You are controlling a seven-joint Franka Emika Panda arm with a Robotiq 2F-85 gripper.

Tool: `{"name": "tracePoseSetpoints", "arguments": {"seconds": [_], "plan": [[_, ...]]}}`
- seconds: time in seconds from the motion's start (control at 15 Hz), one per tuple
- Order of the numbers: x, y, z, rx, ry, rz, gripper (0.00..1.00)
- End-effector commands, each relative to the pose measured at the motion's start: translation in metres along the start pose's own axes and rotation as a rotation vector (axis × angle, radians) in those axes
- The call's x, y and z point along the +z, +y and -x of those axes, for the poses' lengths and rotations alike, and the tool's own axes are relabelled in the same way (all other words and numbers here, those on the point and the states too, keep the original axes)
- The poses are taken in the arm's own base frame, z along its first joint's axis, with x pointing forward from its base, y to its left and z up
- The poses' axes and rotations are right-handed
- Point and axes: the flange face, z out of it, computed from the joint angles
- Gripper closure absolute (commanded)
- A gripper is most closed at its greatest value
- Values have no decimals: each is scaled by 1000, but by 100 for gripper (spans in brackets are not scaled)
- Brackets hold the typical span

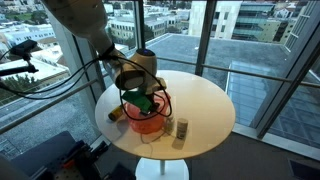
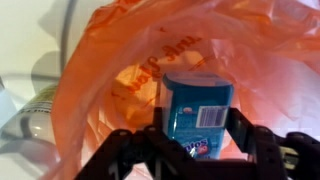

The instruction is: Take the blue box out of the plastic bag

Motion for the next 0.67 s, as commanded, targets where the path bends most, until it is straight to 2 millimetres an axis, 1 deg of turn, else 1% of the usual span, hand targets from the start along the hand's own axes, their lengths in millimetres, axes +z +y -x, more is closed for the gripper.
{"name": "tracePoseSetpoints", "arguments": {"seconds": [0.0, 0.27, 0.6], "plan": [[-18, -3, -4, -8, -7, 1, 59], [-34, -8, -9, -20, 11, -5, 59], [-67, -12, -15, -37, 33, 6, 59]]}}
